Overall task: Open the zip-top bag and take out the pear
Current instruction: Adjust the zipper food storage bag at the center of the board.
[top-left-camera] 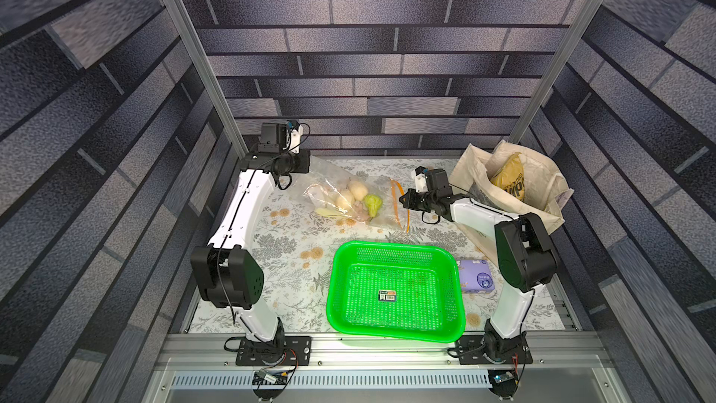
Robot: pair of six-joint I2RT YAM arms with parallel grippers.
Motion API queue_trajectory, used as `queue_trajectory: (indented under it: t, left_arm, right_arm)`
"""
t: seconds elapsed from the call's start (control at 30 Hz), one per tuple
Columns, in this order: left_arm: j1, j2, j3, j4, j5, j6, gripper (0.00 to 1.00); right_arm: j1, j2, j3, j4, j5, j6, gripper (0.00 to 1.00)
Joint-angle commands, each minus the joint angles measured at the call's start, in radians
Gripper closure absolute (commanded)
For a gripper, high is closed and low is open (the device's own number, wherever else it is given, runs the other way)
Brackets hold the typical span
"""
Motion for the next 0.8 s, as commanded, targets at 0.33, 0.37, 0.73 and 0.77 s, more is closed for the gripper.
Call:
queue_trajectory:
  t: [0.33,0.37,0.73,0.77]
  left_arm:
    - [0.040,0.172,0.026,-0.066,-0.174,0.055,1.00]
    - [0.043,0.177,0.029,-0.067,-0.178,0.052,1.00]
    - [0.025,0.093,0.073,-0.035,-0.038,0.038,1.00]
    - [0.017,0.081,0.073,-0.030,-0.029,0.042,1.00]
  right_arm:
    - [-0.005,-0.029,0.029,0.024,-0.078,-0.034,0.95]
    - [-0.006,-0.037,0.021,0.031,-0.070,-0.034,0.95]
    - [-0.006,-0.026,0.001,0.024,-0.043,-0.021,0.95]
    - [-0.007,-0.025,0.002,0.022,-0.040,-0.020,0.95]
